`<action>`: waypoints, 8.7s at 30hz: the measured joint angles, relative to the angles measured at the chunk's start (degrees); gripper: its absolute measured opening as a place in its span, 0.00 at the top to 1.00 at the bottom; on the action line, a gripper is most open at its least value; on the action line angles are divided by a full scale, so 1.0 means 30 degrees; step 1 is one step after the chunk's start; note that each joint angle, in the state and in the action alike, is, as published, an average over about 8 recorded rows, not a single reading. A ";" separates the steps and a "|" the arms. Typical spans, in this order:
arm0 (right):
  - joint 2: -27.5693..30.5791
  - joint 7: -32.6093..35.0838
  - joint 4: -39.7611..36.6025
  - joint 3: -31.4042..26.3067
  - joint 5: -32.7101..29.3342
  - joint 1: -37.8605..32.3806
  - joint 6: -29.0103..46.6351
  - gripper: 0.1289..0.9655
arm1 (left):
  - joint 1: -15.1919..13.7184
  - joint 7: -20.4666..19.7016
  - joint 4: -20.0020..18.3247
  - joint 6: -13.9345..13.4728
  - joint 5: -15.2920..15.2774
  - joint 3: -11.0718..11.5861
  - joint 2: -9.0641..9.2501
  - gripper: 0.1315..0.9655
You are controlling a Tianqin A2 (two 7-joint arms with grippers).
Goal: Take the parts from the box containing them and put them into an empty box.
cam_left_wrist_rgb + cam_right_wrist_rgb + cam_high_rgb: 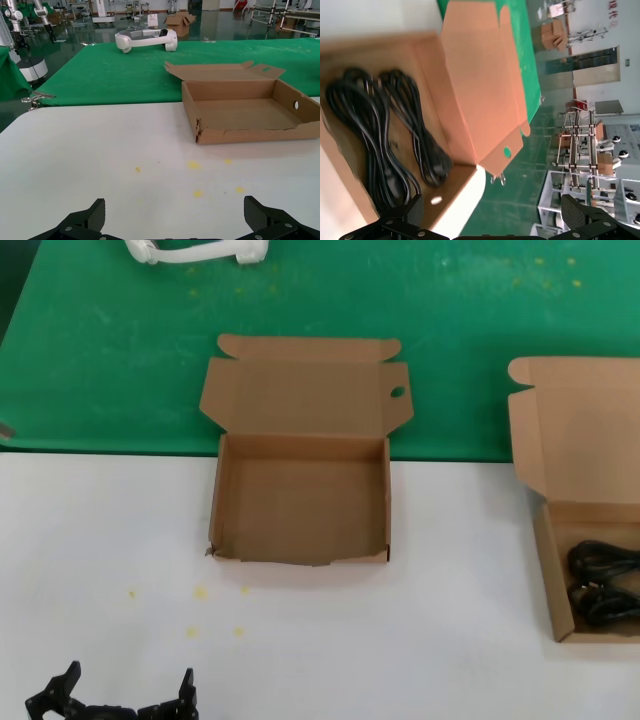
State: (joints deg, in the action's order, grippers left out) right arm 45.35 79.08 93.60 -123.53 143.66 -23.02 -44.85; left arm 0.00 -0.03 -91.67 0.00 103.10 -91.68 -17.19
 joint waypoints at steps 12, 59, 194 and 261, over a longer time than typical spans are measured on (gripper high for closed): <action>0.1533 0.0229 -0.1787 -0.4056 0.4000 -0.4029 0.1370 0.00 | 0.0000 0.0000 0.0000 0.0000 0.0000 0.0000 0.0000 0.00; -0.1365 0.5787 -1.2284 -1.1399 0.4690 -1.1674 0.9504 0.00 | 0.0000 -0.0003 0.0000 0.0000 -0.0002 0.0000 0.0000 0.00; -0.5874 -2.6943 -0.2839 0.6952 -4.0801 -0.5808 2.7220 0.91 | 0.0000 -0.0007 0.0000 0.0000 -0.0005 0.0000 0.0000 0.00; -1.4613 -2.5542 -0.8063 0.2673 -4.2595 -0.8472 2.2773 0.62 | 0.0000 -0.0006 0.0000 0.0000 -0.0005 0.0000 0.0000 0.00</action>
State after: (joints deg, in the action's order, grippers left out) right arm 1.51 2.46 69.41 -115.51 15.88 -48.43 23.47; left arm 0.00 -0.05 -91.67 0.00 103.08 -91.68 -17.19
